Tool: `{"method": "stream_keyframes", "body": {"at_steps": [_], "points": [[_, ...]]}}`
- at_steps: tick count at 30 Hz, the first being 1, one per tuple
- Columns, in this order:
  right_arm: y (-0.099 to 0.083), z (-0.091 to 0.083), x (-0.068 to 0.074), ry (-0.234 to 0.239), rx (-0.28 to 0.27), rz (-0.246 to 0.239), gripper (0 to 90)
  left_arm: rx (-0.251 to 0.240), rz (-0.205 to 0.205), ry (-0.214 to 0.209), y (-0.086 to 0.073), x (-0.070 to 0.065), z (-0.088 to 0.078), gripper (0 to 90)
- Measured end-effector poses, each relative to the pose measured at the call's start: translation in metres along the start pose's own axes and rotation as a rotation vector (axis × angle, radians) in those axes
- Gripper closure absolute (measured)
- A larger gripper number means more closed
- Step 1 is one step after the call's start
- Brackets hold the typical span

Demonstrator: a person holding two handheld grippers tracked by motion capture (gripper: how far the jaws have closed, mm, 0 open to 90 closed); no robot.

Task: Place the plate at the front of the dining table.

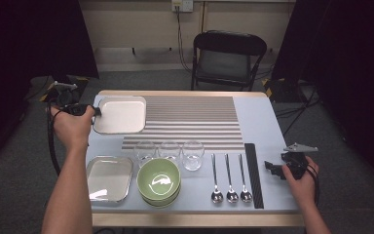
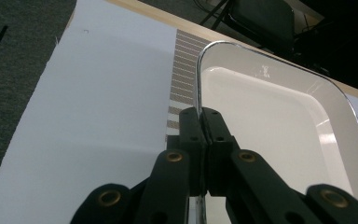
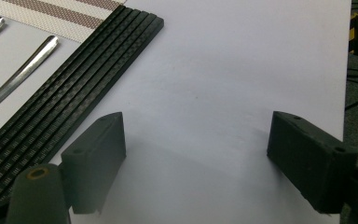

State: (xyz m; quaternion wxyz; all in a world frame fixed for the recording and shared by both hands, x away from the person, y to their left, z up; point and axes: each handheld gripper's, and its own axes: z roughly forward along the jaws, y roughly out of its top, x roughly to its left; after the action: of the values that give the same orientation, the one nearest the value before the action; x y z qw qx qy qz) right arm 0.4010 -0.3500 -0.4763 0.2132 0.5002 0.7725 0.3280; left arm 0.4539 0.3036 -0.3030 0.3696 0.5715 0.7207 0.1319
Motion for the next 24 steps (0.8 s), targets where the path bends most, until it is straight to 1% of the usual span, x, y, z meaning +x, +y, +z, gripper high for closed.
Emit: {"method": "stream_keyframes", "body": {"at_steps": [3,6,8,10,12,13,14,18,20,23,24], "points": [[0.0,0.0,0.0,0.0,-0.001,-0.002,18.3,0.001,0.005,-0.006,0.002,-0.006,0.001,88.9],[0.0,0.0,0.0,0.0,-0.001,-0.003,18.3,0.004,0.003,-0.015,0.003,-0.012,0.004,88.9],[0.0,0.0,0.0,0.0,-0.001,-0.002,18.3,0.015,-0.005,-0.019,0.004,-0.015,0.006,88.9],[0.0,0.0,0.0,-0.001,0.0,-0.001,18.3,0.006,-0.009,-0.017,0.004,-0.018,0.008,88.9],[0.0,0.0,0.0,-0.001,0.0,-0.001,18.3,0.015,-0.005,-0.023,0.005,-0.02,0.009,88.9],[0.0,0.0,0.0,0.0,0.0,-0.001,18.3,0.013,-0.004,-0.021,0.005,-0.021,0.011,88.9],[0.0,0.0,0.0,0.0,0.0,-0.001,18.3,0.017,0.007,-0.013,0.005,-0.023,0.012,88.9],[0.0,0.0,0.0,0.0,0.0,0.0,18.3,0.016,0.016,-0.014,0.006,-0.028,0.013,88.8],[0.0,0.0,0.0,0.0,0.001,0.001,18.3,0.02,0.005,-0.032,0.007,-0.03,0.015,88.9],[0.0,0.0,0.0,0.0,0.001,0.001,18.3,0.019,0.01,-0.037,0.009,-0.032,0.015,88.9],[0.0,0.0,0.0,0.0,0.0,-0.001,18.3,0.019,0.014,-0.033,0.01,-0.033,0.016,89.0]]}}
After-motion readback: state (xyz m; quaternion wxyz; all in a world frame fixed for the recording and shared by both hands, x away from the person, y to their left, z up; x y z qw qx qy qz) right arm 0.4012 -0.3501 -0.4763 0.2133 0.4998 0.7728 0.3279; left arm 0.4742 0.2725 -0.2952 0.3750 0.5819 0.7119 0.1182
